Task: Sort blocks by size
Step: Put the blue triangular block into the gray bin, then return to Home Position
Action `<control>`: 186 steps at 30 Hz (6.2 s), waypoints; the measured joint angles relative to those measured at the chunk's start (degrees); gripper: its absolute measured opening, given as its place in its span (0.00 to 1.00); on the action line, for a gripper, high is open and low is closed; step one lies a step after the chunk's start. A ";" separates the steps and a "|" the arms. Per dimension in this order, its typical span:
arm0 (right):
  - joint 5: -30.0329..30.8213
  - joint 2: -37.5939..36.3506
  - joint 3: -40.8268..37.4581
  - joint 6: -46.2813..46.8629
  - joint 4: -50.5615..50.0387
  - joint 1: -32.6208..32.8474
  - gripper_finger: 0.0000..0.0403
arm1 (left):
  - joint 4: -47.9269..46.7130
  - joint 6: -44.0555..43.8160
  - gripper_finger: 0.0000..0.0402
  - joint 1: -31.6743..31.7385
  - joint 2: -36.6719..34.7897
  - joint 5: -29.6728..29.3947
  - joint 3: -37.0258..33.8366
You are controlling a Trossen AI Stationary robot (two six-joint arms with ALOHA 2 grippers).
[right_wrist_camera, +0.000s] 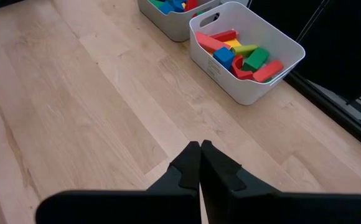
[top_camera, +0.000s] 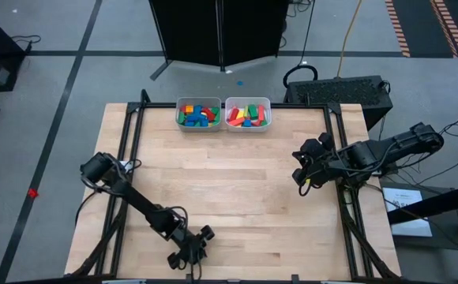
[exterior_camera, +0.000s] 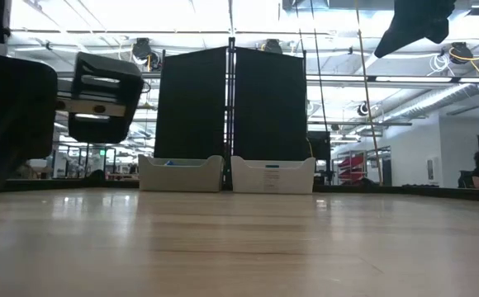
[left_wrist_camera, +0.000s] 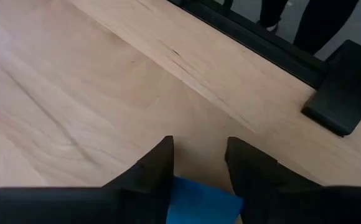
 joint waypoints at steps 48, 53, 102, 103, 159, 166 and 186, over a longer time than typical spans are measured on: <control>0.42 -0.01 0.02 1.60 0.21 0.00 0.00 | -5.97 -6.67 0.33 71.05 -26.14 -10.14 1.44; 0.51 -0.01 0.02 1.60 0.21 0.01 0.00 | -5.13 -5.73 0.33 71.63 -22.81 -7.22 1.44; -13.93 -48.92 -3.48 -40.15 24.01 2.54 0.10 | -31.08 -27.71 0.66 71.16 -97.44 5.32 6.30; -14.31 -50.44 -6.13 -39.74 25.67 2.51 0.10 | -31.61 -28.57 0.66 71.16 -99.08 5.32 5.50; -19.05 -57.16 -58.29 -38.20 66.61 2.63 0.10 | 3.39 -32.07 0.66 31.86 -110.53 -21.37 -52.89; -16.05 -57.16 -58.29 -37.20 63.74 2.58 0.10 | -0.38 -35.00 0.66 31.69 -110.53 -22.37 -52.92; -14.99 -57.16 -58.25 -39.36 63.25 2.60 0.10 | -2.00 -34.56 0.66 31.71 -109.94 -19.37 -52.92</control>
